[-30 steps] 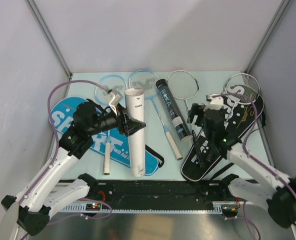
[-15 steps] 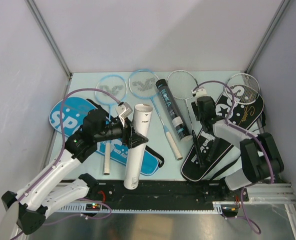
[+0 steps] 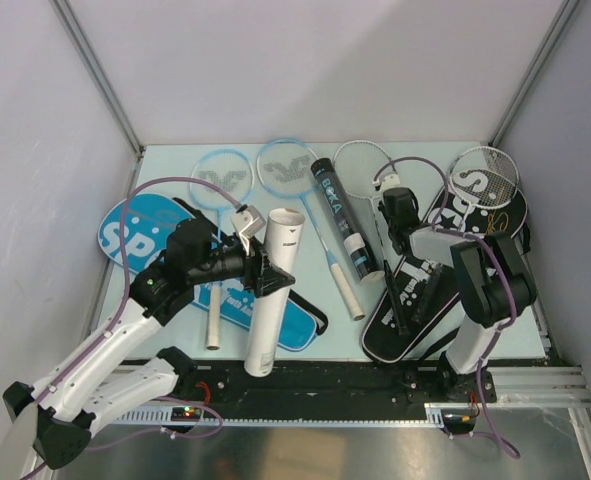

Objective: Pack up the badminton gear
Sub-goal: Pick up the shuttlecock at the center of the board.

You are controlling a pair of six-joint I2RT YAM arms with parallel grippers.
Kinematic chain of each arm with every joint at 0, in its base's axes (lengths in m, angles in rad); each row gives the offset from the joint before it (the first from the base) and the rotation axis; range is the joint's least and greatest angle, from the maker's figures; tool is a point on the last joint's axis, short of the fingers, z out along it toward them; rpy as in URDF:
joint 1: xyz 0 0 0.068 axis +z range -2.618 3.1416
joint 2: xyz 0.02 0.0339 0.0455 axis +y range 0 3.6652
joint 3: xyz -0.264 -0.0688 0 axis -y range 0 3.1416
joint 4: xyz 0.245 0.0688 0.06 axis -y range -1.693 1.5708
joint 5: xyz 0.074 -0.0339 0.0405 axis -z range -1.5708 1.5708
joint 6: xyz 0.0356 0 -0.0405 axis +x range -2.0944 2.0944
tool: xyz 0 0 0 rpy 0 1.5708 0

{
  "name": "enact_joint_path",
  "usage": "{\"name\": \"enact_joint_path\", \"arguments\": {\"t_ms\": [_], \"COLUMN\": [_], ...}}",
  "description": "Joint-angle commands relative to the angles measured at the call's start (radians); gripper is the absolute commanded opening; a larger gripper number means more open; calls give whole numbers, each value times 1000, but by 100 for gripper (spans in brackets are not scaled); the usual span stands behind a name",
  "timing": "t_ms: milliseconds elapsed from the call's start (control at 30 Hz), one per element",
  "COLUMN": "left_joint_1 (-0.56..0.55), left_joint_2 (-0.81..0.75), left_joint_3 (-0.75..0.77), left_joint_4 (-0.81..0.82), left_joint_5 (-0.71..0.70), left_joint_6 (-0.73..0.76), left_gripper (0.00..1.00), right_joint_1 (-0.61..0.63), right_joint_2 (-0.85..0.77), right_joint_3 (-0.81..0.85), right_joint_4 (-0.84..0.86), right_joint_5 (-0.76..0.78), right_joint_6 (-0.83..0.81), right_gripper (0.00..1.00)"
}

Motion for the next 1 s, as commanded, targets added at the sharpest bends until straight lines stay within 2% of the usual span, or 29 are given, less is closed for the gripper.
{"name": "enact_joint_path", "arguments": {"t_ms": [0,100,167,333,467,533,667,800,967], "left_joint_1": [-6,-6,-7,-7,-8,-9,-27,-41,-60], "left_joint_2": [-8,-4,-2,-8,-17,-18,-21,-26,-38], "left_joint_3": [17,20,21,18,8,2,5,53,127], "left_joint_4": [28,26,26,24,24,25,21,8,-26], "left_joint_5": [1,3,3,2,-20,-30,-51,-85,-192], "left_joint_6": [23,24,24,29,33,37,68,116,269], "left_gripper": [62,62,62,63,64,63,62,61,60], "right_joint_1": [-6,-8,-8,-2,-7,-11,-32,-85,-142], "right_joint_2": [54,57,45,-38,-133,-184,-295,-390,-470], "right_joint_3": [46,50,50,66,132,192,306,431,536], "right_joint_4": [107,113,108,25,-153,-293,-523,-696,-780], "right_joint_5": [129,143,143,122,8,-64,-300,-582,-908], "right_joint_6": [-79,-82,-79,-38,22,60,180,407,608], "right_gripper": [31,12,4,0,0,0,0,0,0]}}
